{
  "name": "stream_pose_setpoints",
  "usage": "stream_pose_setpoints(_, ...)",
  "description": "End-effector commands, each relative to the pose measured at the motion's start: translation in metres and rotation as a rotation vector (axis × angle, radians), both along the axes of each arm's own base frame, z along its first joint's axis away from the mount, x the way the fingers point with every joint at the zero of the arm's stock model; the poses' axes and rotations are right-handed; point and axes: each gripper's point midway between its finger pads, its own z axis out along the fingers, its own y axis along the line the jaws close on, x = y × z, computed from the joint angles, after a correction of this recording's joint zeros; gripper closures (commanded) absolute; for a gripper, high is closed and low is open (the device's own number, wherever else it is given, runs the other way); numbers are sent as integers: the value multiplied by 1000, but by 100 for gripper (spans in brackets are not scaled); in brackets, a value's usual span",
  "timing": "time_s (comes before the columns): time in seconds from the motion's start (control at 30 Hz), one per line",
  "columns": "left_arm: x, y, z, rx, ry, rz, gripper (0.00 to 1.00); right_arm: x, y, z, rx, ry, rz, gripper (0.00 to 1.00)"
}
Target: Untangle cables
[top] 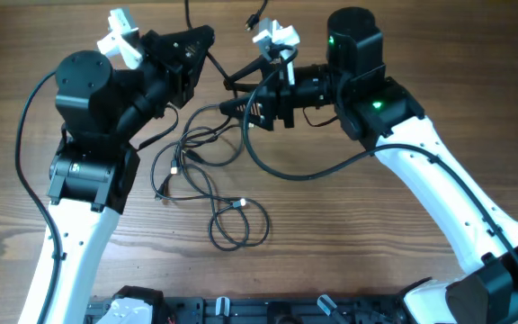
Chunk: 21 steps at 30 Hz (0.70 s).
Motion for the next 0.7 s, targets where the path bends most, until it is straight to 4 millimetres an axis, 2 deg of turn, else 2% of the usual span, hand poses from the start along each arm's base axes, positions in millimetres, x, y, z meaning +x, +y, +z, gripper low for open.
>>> stream_pose_setpoints(0.0,-7,-8,6,-14,-12,-52,96,2,2,12,0,-47,-46,59)
stream_pose_setpoints(0.07,-7,-8,4,-12,-5,-52,95,5,1,11,-5,-35,-63,93)
stream_pose_setpoints(0.17,-7,-7,-3,-4,23,-51,92,29,-4,-1,-53,93,-232,96)
stream_pose_setpoints(0.2,-7,-7,-7,1,41,-49,80,34,-7,-6,-71,115,-269,96)
stream_pose_setpoints(0.27,-7,-5,-16,14,77,-33,39,35,-9,-12,-90,136,-283,96)
stream_pose_setpoints(0.3,-5,-2,-23,53,80,-16,14,37,-13,-17,-108,157,-303,96)
stream_pose_setpoints(0.33,-4,2,-29,97,75,3,0,41,-17,-23,-127,185,-333,96)
stream_pose_setpoints(0.4,-2,12,-49,218,91,46,0,57,-36,-38,-175,284,-458,96)
stream_pose_setpoints(0.47,-2,30,-79,339,172,118,0,68,-58,-43,-191,367,-528,96)
stream_pose_setpoints(0.5,-4,40,-96,399,230,153,0,74,-72,-40,-192,423,-573,96)
stream_pose_setpoints(0.57,-7,50,-122,481,310,176,0,79,-89,-30,-170,540,-630,96)
stream_pose_setpoints(0.63,-9,56,-147,535,393,178,0,70,-81,-15,-114,616,-558,96)
stream_pose_setpoints(0.67,-11,59,-166,563,466,171,0,60,-73,-7,-86,665,-491,96)
